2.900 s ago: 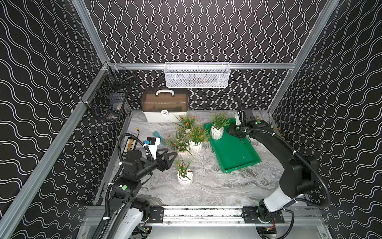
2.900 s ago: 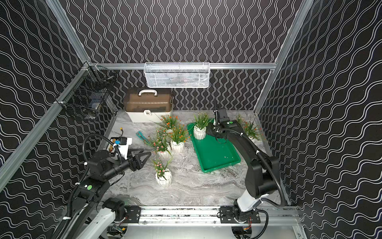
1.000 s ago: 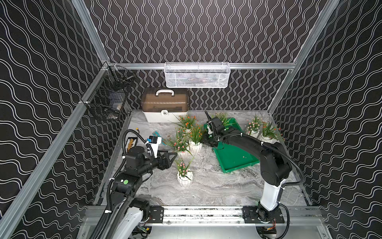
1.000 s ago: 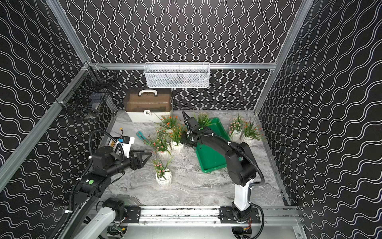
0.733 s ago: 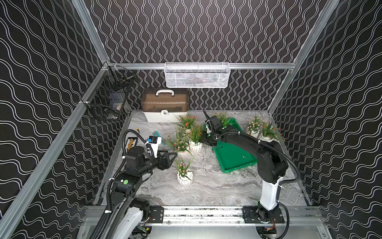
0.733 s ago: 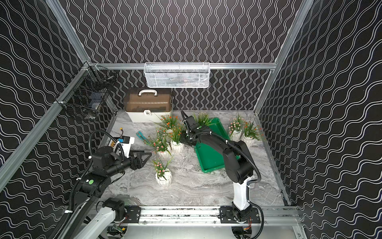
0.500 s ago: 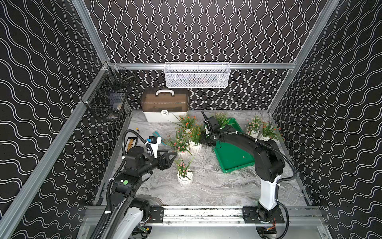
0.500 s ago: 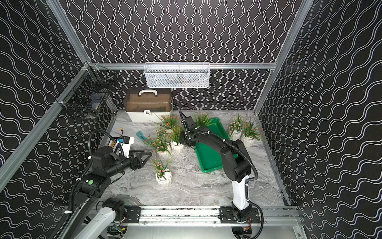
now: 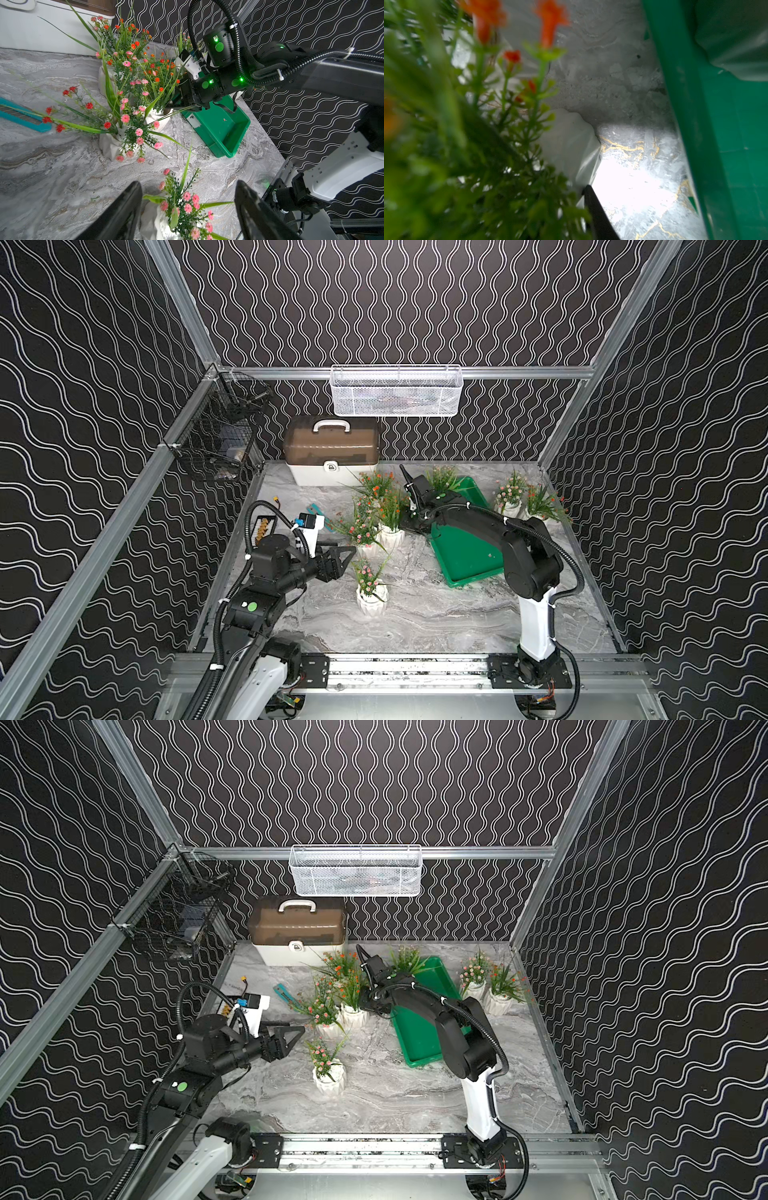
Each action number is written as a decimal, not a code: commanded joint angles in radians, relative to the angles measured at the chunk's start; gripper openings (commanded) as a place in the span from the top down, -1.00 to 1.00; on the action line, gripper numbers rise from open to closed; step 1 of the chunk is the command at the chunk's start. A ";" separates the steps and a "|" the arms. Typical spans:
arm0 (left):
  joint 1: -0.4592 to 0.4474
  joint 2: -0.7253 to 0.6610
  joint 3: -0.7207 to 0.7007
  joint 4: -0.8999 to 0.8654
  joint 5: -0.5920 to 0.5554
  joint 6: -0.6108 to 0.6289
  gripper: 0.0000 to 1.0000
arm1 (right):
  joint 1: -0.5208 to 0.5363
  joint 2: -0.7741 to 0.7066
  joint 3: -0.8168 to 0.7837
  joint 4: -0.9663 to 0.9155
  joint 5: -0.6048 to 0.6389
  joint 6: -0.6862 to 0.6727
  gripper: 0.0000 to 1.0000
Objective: Put the potted gypsophila into the storage box
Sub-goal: Pick up the baby's breath potted plant from the center of the board.
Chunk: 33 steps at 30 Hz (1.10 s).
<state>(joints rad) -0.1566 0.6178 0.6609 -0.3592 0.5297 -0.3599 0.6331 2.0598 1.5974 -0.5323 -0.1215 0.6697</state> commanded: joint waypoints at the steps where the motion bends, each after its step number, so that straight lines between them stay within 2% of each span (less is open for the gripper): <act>1: 0.000 -0.001 0.011 0.015 0.015 0.026 -0.48 | 0.005 0.024 0.007 -0.055 0.027 -0.012 0.46; 21: 0.000 -0.003 0.011 0.012 0.014 0.030 -0.49 | 0.013 -0.030 -0.025 -0.062 0.088 -0.027 0.75; 33: 0.004 0.002 0.012 0.010 0.009 0.030 -0.48 | 0.016 -0.183 -0.071 -0.054 0.086 -0.029 0.86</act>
<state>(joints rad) -0.1562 0.6235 0.6617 -0.3603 0.5312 -0.3416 0.6460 1.9137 1.5337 -0.6090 -0.0284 0.6357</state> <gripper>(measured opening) 0.743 0.131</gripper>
